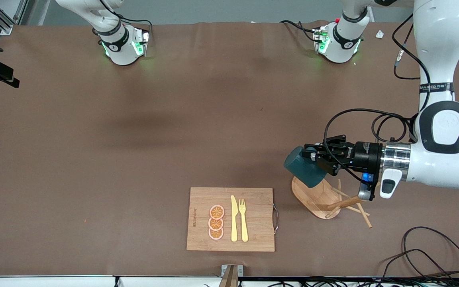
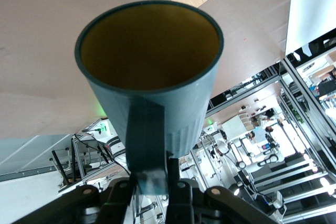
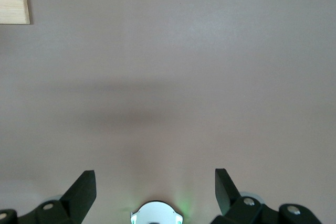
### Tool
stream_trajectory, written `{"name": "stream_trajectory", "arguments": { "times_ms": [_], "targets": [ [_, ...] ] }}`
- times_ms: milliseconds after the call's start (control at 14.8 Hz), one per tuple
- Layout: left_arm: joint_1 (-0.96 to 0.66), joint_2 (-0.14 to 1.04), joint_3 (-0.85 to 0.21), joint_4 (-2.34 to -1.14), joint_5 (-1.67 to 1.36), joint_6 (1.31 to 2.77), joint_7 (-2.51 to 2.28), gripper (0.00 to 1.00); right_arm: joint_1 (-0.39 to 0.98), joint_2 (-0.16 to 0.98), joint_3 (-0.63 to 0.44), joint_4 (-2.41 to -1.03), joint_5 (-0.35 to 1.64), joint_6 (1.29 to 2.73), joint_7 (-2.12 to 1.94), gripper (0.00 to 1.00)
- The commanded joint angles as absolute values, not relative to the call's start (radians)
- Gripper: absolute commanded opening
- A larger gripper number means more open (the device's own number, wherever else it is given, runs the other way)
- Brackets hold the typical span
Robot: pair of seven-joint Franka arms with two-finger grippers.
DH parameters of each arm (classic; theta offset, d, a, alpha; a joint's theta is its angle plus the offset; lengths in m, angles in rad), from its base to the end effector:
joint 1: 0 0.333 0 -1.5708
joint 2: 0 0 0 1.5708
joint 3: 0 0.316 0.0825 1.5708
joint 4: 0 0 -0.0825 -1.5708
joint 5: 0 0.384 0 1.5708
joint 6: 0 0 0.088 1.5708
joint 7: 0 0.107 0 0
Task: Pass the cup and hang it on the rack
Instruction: 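Lower the mug handle onto a rack peg with the left gripper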
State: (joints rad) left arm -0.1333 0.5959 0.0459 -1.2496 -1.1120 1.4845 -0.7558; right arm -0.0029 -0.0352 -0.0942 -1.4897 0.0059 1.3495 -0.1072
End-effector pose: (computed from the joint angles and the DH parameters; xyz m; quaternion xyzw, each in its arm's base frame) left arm 0.6861 -0.1715 0.4512 0.7801 0.3218 -0.3506 0.4062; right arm 0.5170 -0.0507 0.6625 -0.9986 -0.0057 0.0518 0.0099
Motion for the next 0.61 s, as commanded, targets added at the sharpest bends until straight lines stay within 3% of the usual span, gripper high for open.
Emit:
{"name": "stream_trajectory", "arguments": {
  "times_ms": [0,542],
  "targets": [
    [-0.103,0.591,0.043,-1.293,-1.140,1.457,-0.675,0.01,0.000,-0.067,-0.092,-1.520,0.012,1.350,-0.118,1.00],
    [-0.018,0.646,0.043,-1.290,-1.140,1.399,-0.548,0.01,-0.002,-0.069,-0.092,-1.520,0.011,1.350,-0.121,1.00]
  ]
}}
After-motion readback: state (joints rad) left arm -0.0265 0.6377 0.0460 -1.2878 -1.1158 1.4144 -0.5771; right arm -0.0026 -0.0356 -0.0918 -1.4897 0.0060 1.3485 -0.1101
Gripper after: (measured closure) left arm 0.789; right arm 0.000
